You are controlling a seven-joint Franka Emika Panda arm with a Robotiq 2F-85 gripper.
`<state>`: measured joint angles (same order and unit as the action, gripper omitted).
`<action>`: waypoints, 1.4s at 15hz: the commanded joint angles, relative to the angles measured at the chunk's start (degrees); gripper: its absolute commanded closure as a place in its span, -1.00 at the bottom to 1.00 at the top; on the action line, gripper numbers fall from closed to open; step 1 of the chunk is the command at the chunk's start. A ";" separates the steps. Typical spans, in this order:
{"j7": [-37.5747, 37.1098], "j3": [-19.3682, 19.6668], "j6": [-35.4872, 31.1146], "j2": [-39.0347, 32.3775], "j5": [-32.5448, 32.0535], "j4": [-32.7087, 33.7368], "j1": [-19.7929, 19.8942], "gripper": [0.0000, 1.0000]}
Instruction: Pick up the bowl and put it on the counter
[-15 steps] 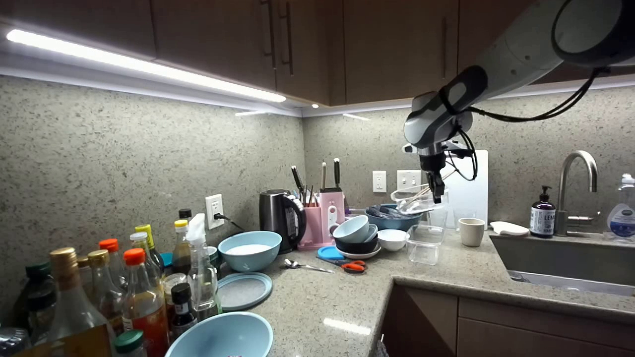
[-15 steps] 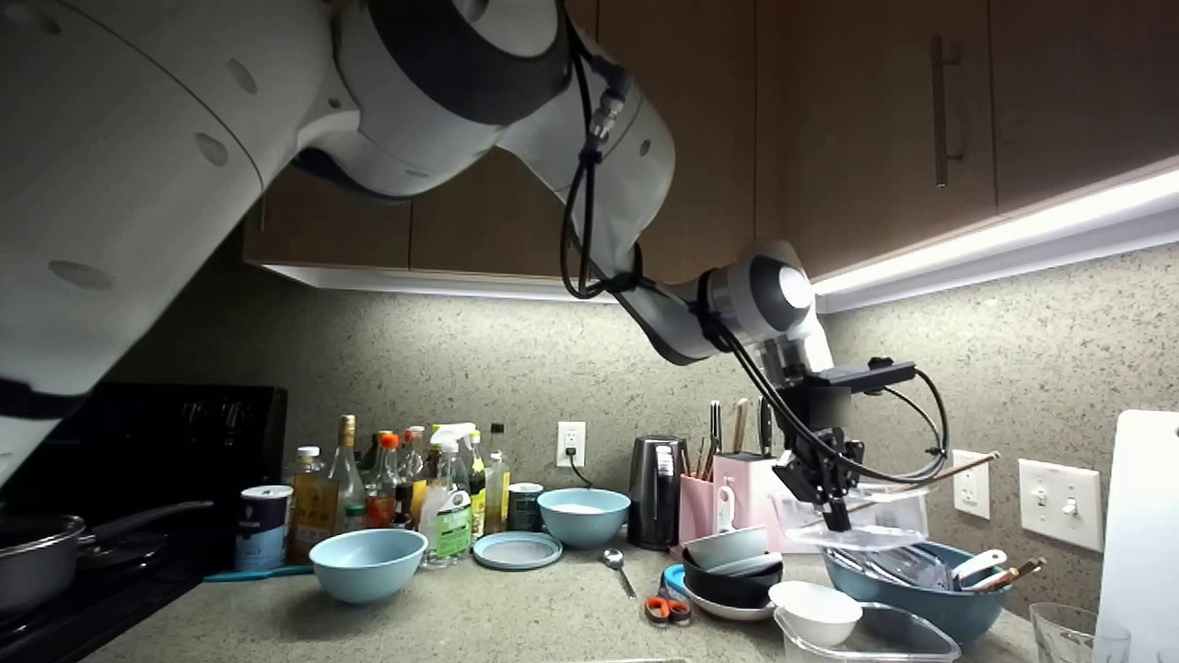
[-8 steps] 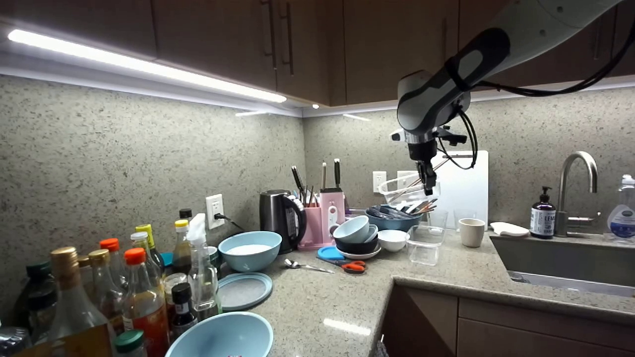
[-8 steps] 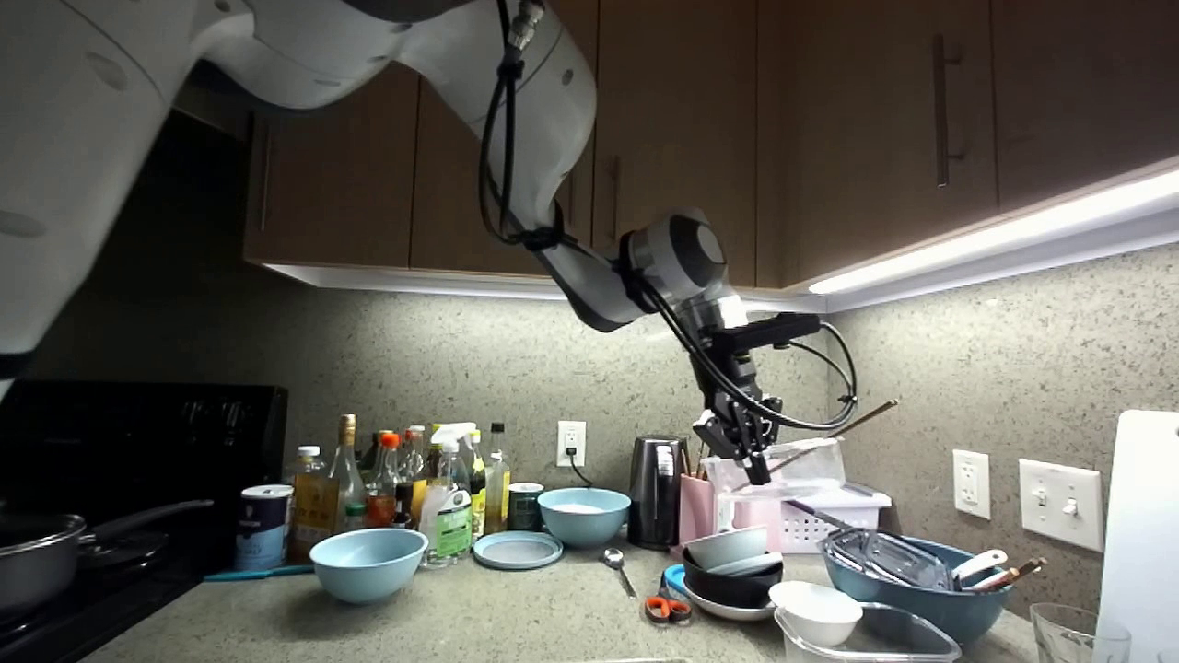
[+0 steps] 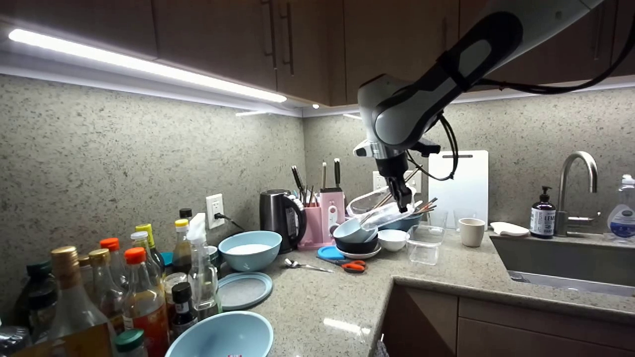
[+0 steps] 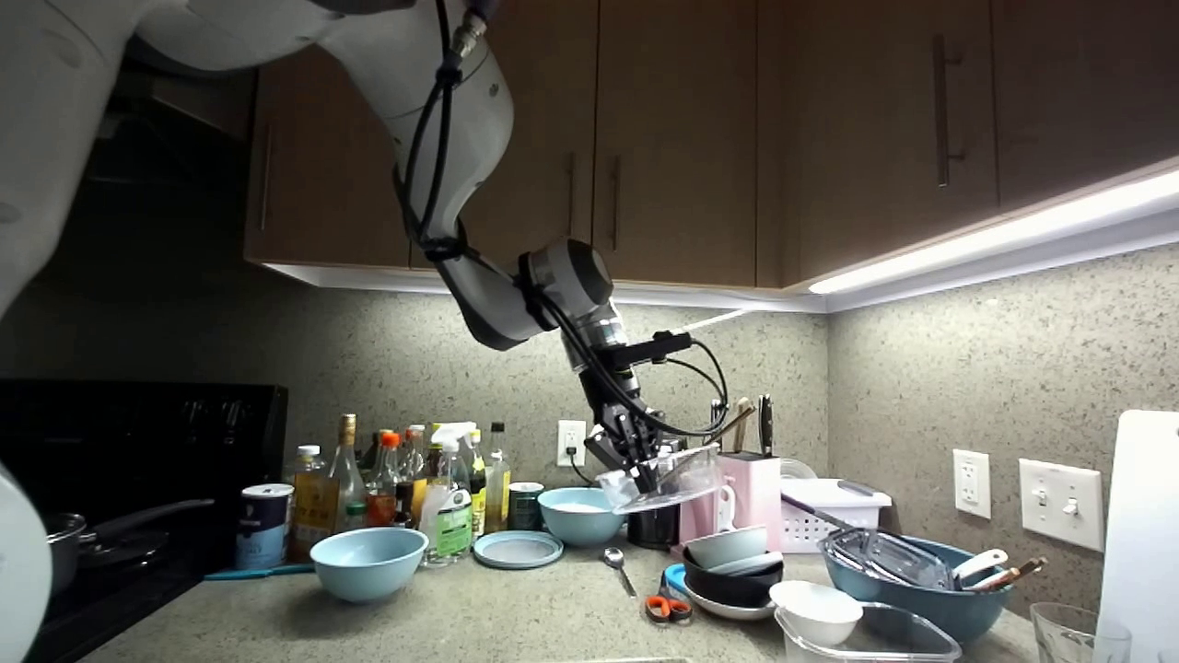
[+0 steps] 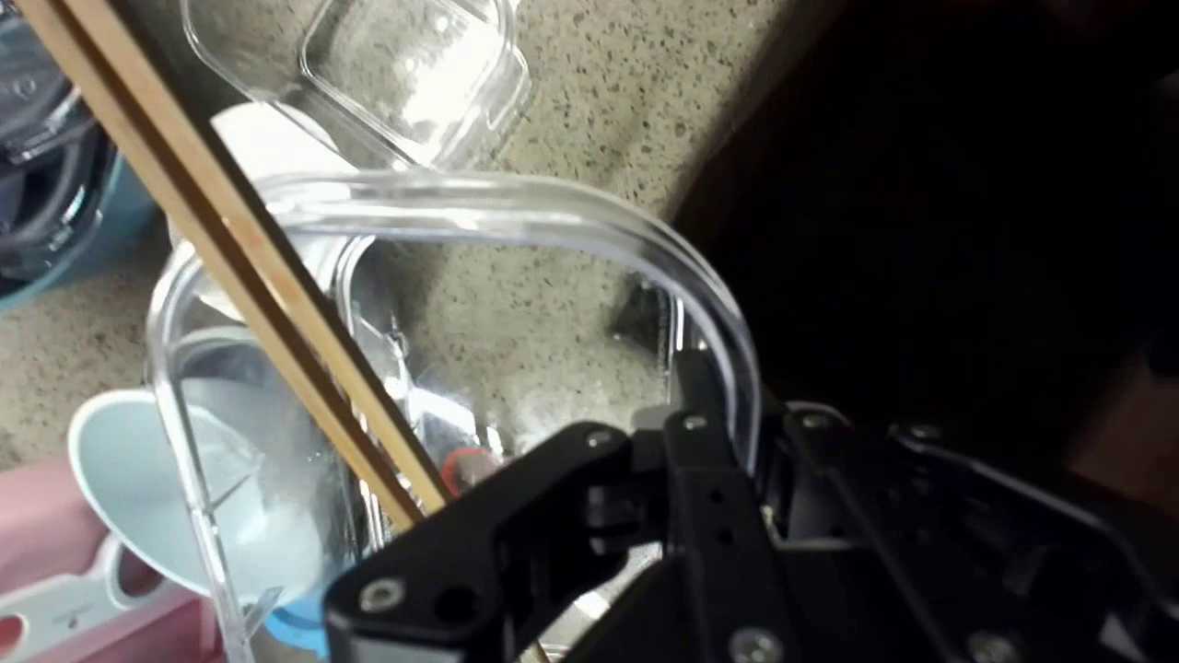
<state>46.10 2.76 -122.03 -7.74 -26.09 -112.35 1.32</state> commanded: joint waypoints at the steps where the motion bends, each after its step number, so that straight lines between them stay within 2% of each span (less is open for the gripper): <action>1: -1.82 -2.29 0.34 2.48 -0.01 -2.29 -1.46 0.88; 3: -0.87 -3.09 0.73 1.91 3.01 -0.44 -1.57 0.88; 7: 1.51 -2.98 2.45 0.48 12.99 4.39 0.04 0.87; 8: -0.54 -3.17 1.35 0.24 9.56 2.75 -0.98 0.87; 13: -0.56 -3.07 1.65 -0.81 11.43 4.90 -0.56 0.88; 21: -0.93 -6.89 -0.08 -17.60 5.75 17.20 -5.90 0.88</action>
<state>45.57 -3.26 -121.65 -19.05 -17.93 -101.00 -3.40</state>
